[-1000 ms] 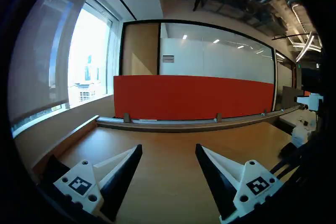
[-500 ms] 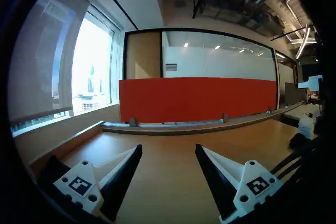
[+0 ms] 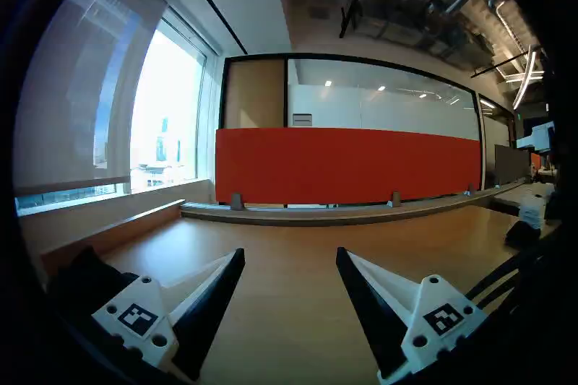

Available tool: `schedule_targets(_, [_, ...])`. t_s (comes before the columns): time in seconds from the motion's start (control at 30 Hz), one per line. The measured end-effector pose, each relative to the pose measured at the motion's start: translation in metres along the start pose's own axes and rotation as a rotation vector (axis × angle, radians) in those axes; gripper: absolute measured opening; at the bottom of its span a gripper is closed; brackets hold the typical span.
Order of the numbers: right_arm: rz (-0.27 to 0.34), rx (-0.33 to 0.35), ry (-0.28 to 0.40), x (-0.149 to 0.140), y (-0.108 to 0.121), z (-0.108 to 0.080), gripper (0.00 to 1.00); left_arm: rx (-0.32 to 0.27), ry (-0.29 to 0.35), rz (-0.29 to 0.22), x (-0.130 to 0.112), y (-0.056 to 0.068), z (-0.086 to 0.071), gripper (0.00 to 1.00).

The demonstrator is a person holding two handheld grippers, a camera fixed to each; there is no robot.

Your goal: Fold towel

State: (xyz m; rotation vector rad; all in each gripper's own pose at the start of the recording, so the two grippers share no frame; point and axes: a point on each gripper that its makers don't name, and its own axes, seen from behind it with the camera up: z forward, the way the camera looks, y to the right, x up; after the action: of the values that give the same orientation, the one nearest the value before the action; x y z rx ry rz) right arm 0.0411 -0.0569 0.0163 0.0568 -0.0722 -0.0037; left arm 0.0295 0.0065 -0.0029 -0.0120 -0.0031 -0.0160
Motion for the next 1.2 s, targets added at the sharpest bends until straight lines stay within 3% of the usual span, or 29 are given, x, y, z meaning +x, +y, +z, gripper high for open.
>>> schedule_targets(0.5, [-0.013,-0.01,0.0,-0.012,0.001,0.004,0.88,0.027,0.02,-0.012,-0.026,-0.012,0.003,0.94])
schedule_targets(0.7, [-0.016,-0.009,0.0,-0.011,0.0,0.007,0.88,0.037,0.014,0.01,-0.03,-0.015,0.003,0.94])
schedule_targets(1.2, [-0.014,-0.007,0.006,-0.016,0.005,0.011,0.88,0.031,0.005,0.014,-0.031,-0.012,0.003,0.94])
